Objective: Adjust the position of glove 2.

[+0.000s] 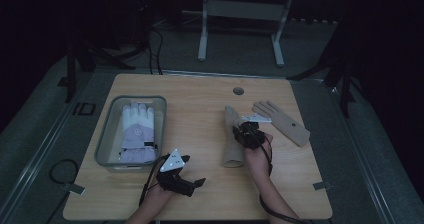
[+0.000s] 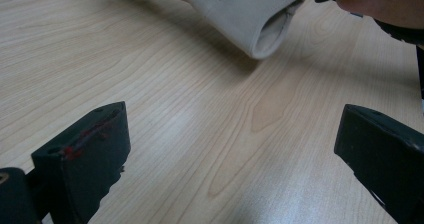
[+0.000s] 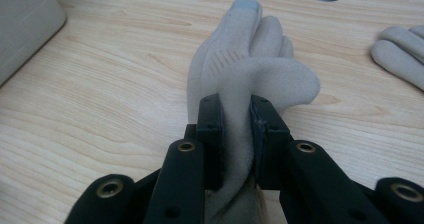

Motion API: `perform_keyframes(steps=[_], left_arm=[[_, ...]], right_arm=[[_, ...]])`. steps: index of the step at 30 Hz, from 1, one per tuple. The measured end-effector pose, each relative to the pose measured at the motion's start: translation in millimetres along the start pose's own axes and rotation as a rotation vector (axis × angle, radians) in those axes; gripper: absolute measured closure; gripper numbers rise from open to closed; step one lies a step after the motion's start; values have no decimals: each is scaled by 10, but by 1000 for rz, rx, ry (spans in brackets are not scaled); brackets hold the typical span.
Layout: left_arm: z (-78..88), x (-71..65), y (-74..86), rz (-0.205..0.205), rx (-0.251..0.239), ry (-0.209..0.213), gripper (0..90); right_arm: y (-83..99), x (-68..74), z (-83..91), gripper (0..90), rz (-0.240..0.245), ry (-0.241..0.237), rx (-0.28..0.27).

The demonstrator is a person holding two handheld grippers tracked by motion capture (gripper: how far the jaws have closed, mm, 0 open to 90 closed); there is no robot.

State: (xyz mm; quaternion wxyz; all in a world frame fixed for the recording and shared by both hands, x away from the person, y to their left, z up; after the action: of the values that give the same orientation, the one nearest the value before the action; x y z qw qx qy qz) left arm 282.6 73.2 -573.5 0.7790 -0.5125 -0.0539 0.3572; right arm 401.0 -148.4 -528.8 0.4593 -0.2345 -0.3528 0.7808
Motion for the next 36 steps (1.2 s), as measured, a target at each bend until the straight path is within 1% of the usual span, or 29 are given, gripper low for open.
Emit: perform_keyframes(steps=[3,5,10,12,13,15,16,18,21,22,24,25,27,28,29,30,32,33,34,35,36], left_arm=[[2,4,7,3,1,1,15],[0,-4,13,4,2,4,15],[-19,-29,33,3,6,11,15],[-30,-32,40,1,11,15,15],[-34,-35,45,2,13,17,15],[-41,-39,49,2,16,17,15],[-42,-43,49,1,15,20,15],[-38,-54,47,-3,10,33,15],[-44,-57,48,-7,14,27,15],[-45,-55,50,-8,15,26,15],[-46,-53,56,-10,18,22,15],[-45,-50,58,-8,18,20,15],[-46,-43,59,-5,15,21,14],[-45,-41,59,-3,15,21,15],[-45,-40,59,-1,14,21,15],[-44,-39,59,2,13,20,15],[-45,-38,60,5,12,20,15],[-48,-36,62,8,14,20,15],[-48,-36,62,10,14,21,15],[-49,-35,62,9,14,21,15],[-50,-37,62,10,13,22,15]], right_arm=[[16,87,-11,771,-1,13,10],[56,153,-64,770,-11,3,26],[183,230,-214,765,-21,-10,65],[231,251,-258,752,-10,-12,80],[252,257,-278,729,-1,-11,88],[312,267,-326,642,-5,-32,99],[336,275,-342,597,8,-31,104],[355,293,-348,542,21,-35,97],[348,311,-346,492,34,-50,98],[338,308,-335,492,38,-52,99],[305,290,-297,478,44,-61,91],[286,276,-275,484,57,-68,89],[252,237,-224,499,66,-92,83],[231,196,-186,517,82,-104,79],[218,155,-153,524,93,-106,79],[205,113,-121,523,105,-125,70],[190,11,-59,521,129,-126,58],[182,-26,-33,508,135,-150,45],[181,-115,7,510,148,-140,50],[180,-166,27,513,156,-136,48],[176,-227,60,512,161,-159,32]])
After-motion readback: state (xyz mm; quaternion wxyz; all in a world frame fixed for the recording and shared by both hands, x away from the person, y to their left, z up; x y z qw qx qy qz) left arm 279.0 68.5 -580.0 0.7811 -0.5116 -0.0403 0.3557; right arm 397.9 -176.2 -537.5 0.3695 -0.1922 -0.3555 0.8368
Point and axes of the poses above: each handheld gripper's, and its own axes: z roughly backward along the jaws, y roughly out of its underside, x roughly to its left, the point moved 4 cm from there along -z, roughly forward along the jaws, and after that the axes turned 8 degrees about z, right-handed, at the moved point
